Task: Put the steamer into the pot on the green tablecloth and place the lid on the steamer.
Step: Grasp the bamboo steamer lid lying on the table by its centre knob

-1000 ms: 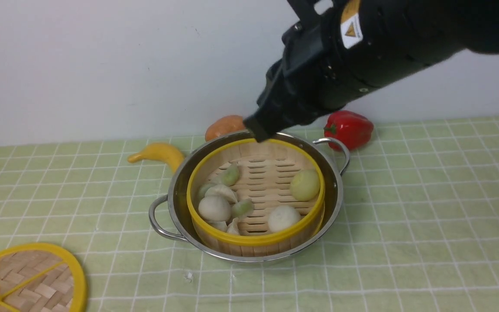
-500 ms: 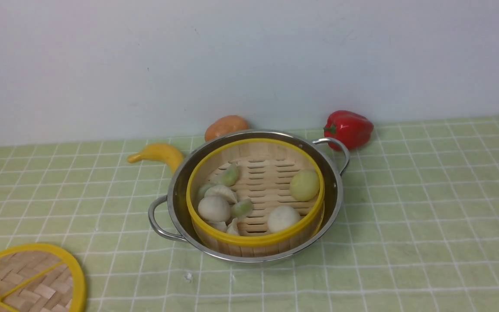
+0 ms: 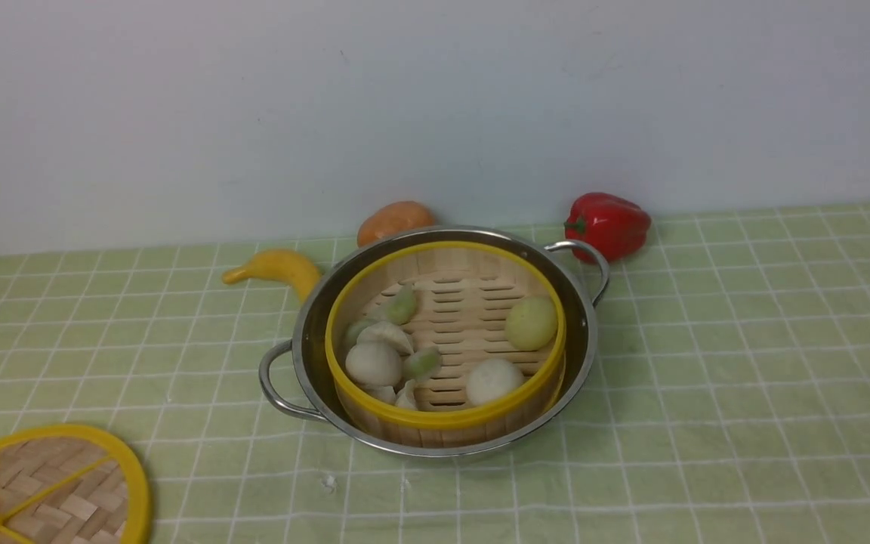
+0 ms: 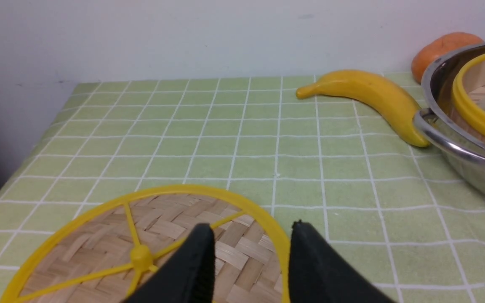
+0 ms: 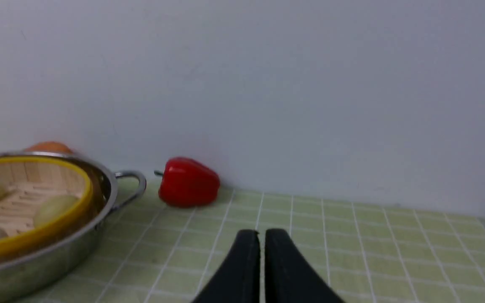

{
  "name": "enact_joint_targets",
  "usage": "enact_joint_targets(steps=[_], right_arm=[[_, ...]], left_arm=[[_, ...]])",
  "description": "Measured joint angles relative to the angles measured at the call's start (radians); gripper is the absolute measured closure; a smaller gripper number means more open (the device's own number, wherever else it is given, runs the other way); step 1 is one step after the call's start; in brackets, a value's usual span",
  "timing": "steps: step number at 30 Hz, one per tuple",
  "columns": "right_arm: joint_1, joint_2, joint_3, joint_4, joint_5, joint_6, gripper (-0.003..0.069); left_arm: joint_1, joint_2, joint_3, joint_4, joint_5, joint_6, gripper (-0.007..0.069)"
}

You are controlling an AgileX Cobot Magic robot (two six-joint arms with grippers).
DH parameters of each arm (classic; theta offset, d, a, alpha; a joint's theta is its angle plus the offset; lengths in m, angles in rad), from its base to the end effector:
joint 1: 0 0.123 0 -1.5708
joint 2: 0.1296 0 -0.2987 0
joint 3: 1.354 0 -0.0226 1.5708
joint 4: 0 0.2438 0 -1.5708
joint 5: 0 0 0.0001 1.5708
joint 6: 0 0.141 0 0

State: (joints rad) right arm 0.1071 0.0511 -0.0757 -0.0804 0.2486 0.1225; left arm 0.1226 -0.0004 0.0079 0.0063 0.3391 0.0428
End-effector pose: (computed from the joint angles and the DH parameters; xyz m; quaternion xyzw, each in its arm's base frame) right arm 0.0854 0.0064 0.2071 -0.0171 0.7533 0.0424 0.6561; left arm 0.0806 0.0102 0.1672 -0.0299 0.7921 0.0530 0.6074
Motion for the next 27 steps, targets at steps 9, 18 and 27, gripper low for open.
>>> enact_joint_targets(steps=[9, 18, 27], right_arm=[[-0.002, -0.047, 0.083, 0.031, 0.082, 0.009, 0.0585], [-0.002, -0.047, 0.084, 0.086, 0.1, 0.036, 0.055], [-0.002, -0.047, 0.084, 0.09, 0.1, 0.049, 0.0524]], left_arm=[[0.0, 0.0, 0.0, 0.0, 0.0, 0.0, 0.0382], [0.0, 0.0, 0.0, 0.0, 0.0, 0.0, 0.0382], [0.0, 0.0, 0.0, 0.0, 0.0, 0.0, 0.0382]])
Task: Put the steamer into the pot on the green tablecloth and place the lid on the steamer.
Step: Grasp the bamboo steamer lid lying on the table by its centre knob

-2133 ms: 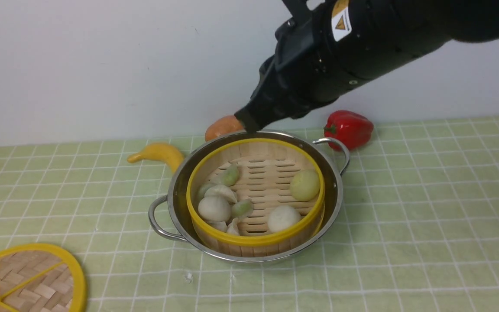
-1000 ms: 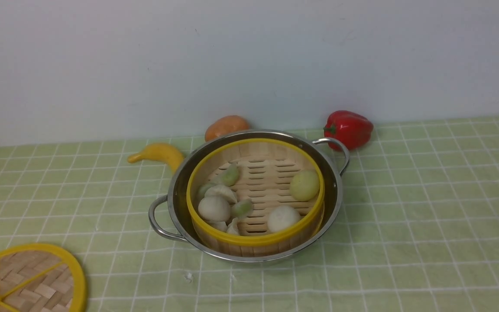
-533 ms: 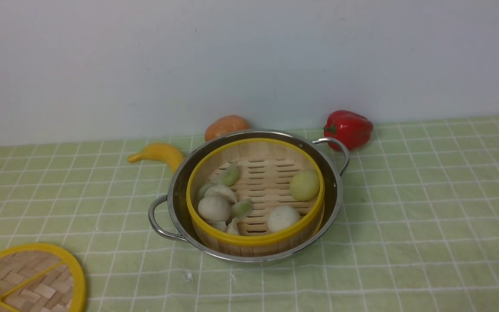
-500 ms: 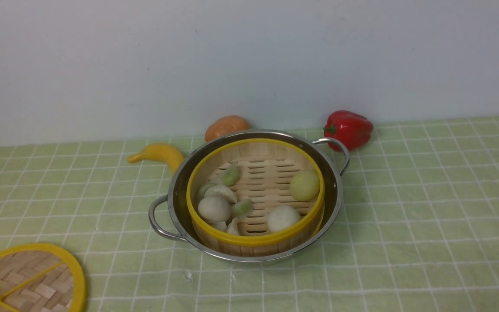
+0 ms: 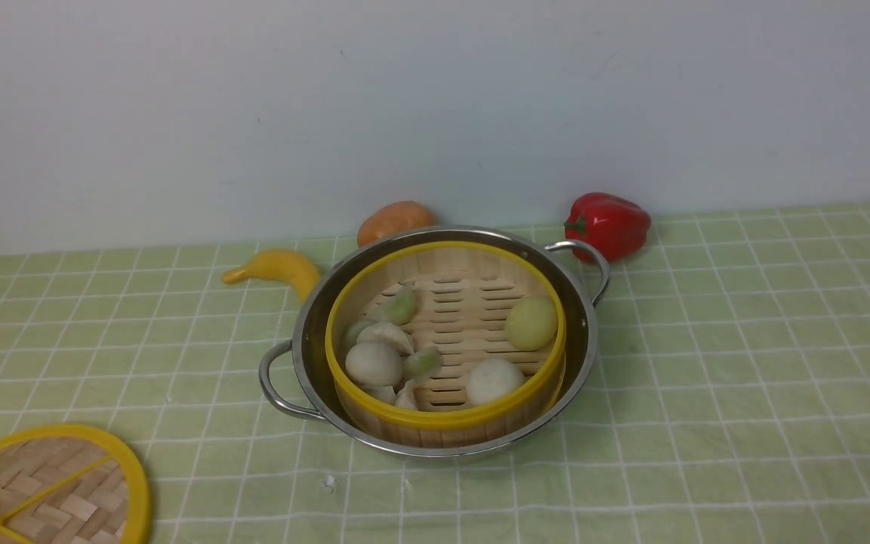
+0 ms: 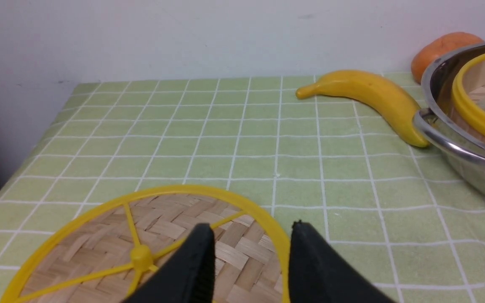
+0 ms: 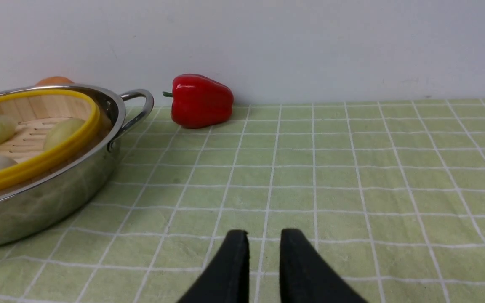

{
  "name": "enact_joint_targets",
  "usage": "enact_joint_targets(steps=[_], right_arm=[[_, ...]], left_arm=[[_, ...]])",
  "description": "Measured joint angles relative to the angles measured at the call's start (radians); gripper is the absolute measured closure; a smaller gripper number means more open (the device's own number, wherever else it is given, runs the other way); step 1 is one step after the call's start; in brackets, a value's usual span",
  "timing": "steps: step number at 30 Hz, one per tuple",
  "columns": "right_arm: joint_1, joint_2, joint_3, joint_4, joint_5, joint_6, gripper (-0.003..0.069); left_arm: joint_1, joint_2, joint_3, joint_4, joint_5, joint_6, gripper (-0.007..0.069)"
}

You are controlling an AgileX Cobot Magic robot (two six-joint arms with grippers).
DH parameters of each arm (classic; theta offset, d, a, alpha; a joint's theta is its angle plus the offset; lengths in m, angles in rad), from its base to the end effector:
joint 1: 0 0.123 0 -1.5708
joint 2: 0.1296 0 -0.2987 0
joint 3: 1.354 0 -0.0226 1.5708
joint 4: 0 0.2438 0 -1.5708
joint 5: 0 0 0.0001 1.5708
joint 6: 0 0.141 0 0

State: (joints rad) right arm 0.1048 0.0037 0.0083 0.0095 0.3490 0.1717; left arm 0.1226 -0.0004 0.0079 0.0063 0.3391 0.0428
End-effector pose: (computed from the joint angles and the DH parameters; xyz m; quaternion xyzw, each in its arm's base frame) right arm 0.0806 0.0089 0.1653 0.0292 0.7965 0.0872 0.5977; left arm 0.0806 0.0102 0.1672 -0.0299 0.7921 0.0530 0.6074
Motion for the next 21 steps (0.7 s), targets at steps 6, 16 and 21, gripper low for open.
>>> enact_joint_targets(steps=[6, 16, 21], right_arm=[[0.0, 0.0, 0.0, 0.001, 0.0, 0.001, 0.0513], [0.0, 0.0, 0.0, 0.001, 0.0, 0.004, 0.0468], [0.0, 0.0, 0.0, 0.001, 0.0, 0.004, 0.0456]], left_arm=[[0.0, 0.0, 0.0, 0.0, 0.0, 0.0, 0.0382], [0.0, 0.0, 0.0, 0.036, 0.0, 0.028, 0.0382], [0.0, 0.0, 0.0, 0.049, 0.0, 0.037, 0.0382]])
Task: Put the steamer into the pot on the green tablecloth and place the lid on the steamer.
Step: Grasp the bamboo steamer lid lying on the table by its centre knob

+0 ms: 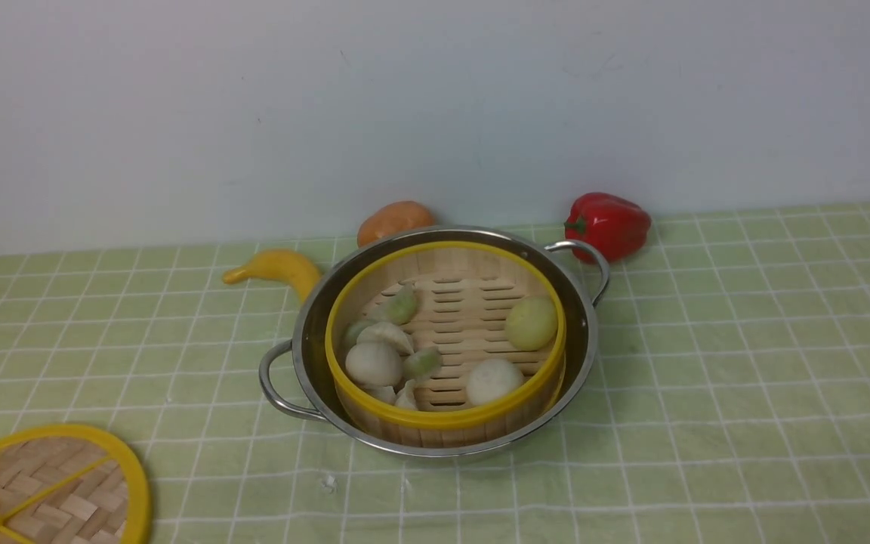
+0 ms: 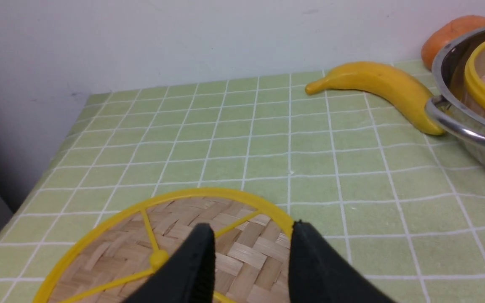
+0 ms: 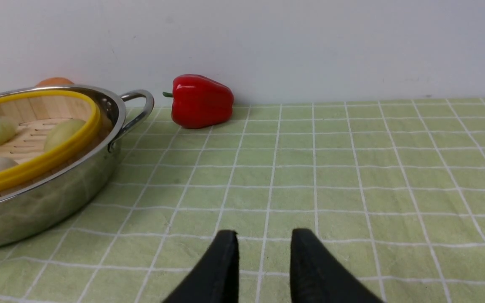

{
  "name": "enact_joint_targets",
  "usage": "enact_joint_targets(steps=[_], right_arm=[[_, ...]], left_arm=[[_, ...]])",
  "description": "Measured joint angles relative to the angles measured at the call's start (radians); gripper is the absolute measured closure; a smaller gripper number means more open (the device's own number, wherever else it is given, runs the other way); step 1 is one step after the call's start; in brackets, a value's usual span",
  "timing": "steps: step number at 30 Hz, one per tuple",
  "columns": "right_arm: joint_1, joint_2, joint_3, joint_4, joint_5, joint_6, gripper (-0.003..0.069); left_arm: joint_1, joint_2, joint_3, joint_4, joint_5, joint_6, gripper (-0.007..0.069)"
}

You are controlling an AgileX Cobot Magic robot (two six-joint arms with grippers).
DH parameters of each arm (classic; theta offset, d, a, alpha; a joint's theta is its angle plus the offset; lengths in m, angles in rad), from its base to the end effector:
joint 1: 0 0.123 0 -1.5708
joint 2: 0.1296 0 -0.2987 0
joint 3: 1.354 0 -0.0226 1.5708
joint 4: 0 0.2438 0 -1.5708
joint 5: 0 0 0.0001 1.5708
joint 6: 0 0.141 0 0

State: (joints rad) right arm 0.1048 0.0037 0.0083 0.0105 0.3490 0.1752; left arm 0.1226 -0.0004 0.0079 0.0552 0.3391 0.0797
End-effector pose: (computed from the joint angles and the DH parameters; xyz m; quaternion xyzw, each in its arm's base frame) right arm 0.0806 0.0090 0.1653 0.0309 0.7964 0.0886 0.5975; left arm 0.0803 0.0125 0.1672 -0.0020 0.7925 0.0846 0.6040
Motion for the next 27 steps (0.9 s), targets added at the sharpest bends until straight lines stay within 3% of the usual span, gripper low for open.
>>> enact_joint_targets(steps=[7, 12, 19, 23, 27], right_arm=[[0.0, 0.0, 0.0, 0.003, 0.0, 0.0, 0.0434], [0.0, 0.0, 0.0, 0.003, 0.0, 0.0, 0.0419], [0.0, 0.0, 0.0, 0.006, 0.0, 0.0, 0.0419], [0.0, 0.0, 0.0, 0.006, 0.0, 0.0, 0.0419], [0.0, 0.0, 0.0, 0.006, 0.0, 0.0, 0.0419]], left_arm=[[0.0, 0.0, 0.0, -0.033, -0.004, -0.02, 0.0382], [0.0, 0.0, 0.0, -0.348, -0.107, -0.142, 0.0382], [0.0, 0.0, 0.0, -0.617, -0.264, -0.171, 0.0382], [0.0, 0.004, -0.036, -0.637, -0.276, -0.171, 0.0382], [0.0, 0.078, -0.22, -0.539, -0.156, -0.127, 0.0382]])
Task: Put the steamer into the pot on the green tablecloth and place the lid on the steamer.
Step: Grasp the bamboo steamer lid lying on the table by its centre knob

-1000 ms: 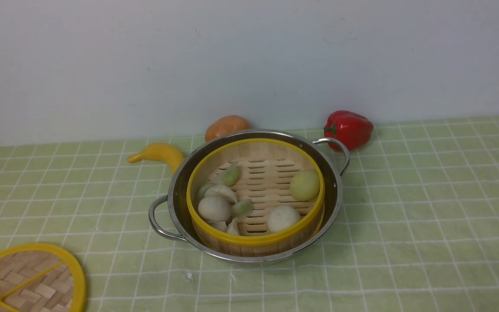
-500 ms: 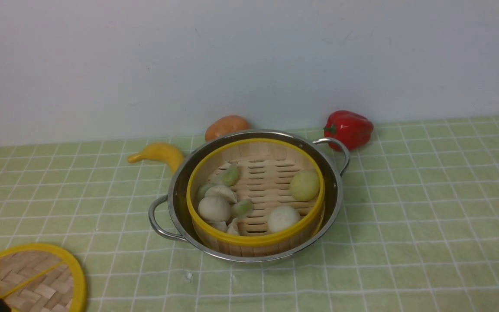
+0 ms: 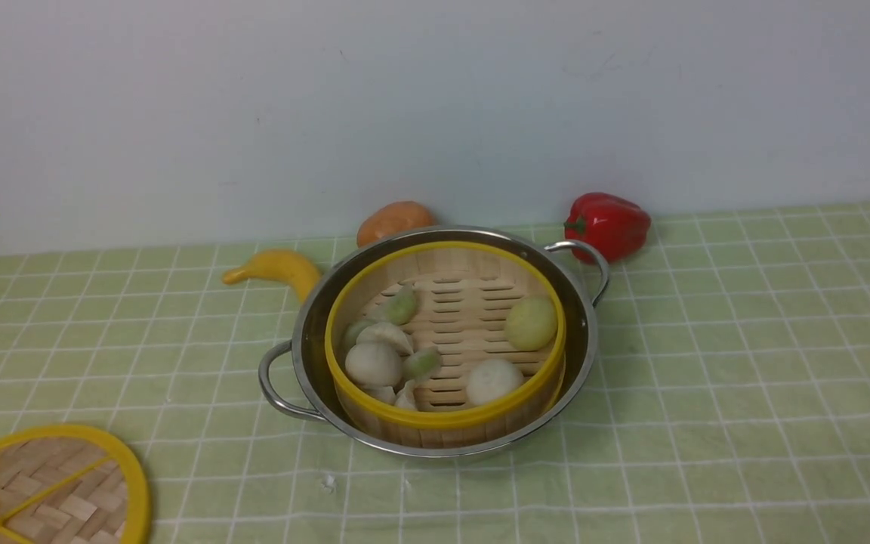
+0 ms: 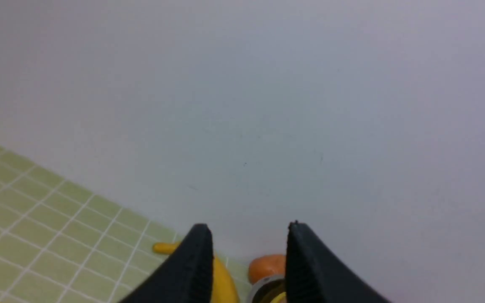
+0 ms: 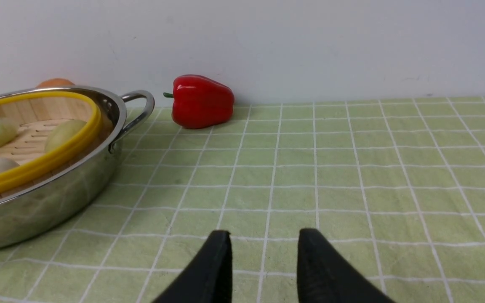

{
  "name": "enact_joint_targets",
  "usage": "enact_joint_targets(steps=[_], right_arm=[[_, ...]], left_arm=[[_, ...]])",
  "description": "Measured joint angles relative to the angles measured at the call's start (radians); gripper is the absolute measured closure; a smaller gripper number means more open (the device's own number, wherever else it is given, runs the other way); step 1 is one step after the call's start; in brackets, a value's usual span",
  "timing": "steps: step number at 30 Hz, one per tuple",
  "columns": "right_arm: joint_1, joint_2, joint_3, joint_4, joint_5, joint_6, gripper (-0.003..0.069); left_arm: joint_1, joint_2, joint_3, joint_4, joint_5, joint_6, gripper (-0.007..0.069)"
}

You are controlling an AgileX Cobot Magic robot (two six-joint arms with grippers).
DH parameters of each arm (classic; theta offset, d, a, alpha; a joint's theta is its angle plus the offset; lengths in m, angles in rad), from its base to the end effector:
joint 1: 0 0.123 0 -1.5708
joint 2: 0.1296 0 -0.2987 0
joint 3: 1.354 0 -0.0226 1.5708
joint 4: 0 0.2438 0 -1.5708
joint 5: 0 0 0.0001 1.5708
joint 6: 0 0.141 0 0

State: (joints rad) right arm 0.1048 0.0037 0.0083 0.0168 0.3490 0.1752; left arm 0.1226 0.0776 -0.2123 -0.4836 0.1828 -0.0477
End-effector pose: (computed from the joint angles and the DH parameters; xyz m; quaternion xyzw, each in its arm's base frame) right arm 0.0806 0.0093 0.1653 0.0326 0.7963 0.0913 0.5971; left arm 0.0816 -0.0020 0.2684 -0.1886 0.6593 -0.1736 0.7068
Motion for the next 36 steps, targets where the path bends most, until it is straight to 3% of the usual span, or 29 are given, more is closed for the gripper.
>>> enact_joint_targets(steps=[4, 6, 8, 10, 17, 21, 29, 36], right_arm=[[0.0, 0.0, 0.0, 0.0, 0.0, 0.0, 0.0419], [0.0, 0.0, 0.0, 0.0, 0.0, 0.0, 0.0419], [0.0, 0.0, 0.0, 0.0, 0.0, 0.0, 0.0419], [0.0, 0.0, 0.0, 0.0, 0.0, 0.0, 0.0419], [0.0, 0.0, 0.0, 0.0, 0.0, 0.0, 0.0419], [0.0, 0.0, 0.0, 0.0, 0.0, 0.0, 0.0419], [0.0, 0.0, 0.0, 0.0, 0.0, 0.0, 0.0419], [0.0, 0.0, 0.0, 0.0, 0.0, 0.0, 0.0419]], left_arm=[[0.0, 0.214, -0.253, 0.226, 0.404, 0.019, 0.0382], [0.0, 0.291, -0.326, 0.277, 0.556, 0.006, 0.0382], [0.0, 0.467, -0.463, 0.404, 0.863, -0.031, 0.0382], [0.0, 0.617, -0.535, 0.496, 0.988, -0.065, 0.0382], [0.01, 0.978, -0.608, 0.71, 1.026, -0.13, 0.0382], [0.046, 1.131, -0.609, 0.714, 1.01, -0.136, 0.0382], [0.176, 1.364, -0.638, 0.637, 0.776, -0.15, 0.0382], [0.194, 1.43, -0.64, 0.597, 0.657, -0.151, 0.0382]])
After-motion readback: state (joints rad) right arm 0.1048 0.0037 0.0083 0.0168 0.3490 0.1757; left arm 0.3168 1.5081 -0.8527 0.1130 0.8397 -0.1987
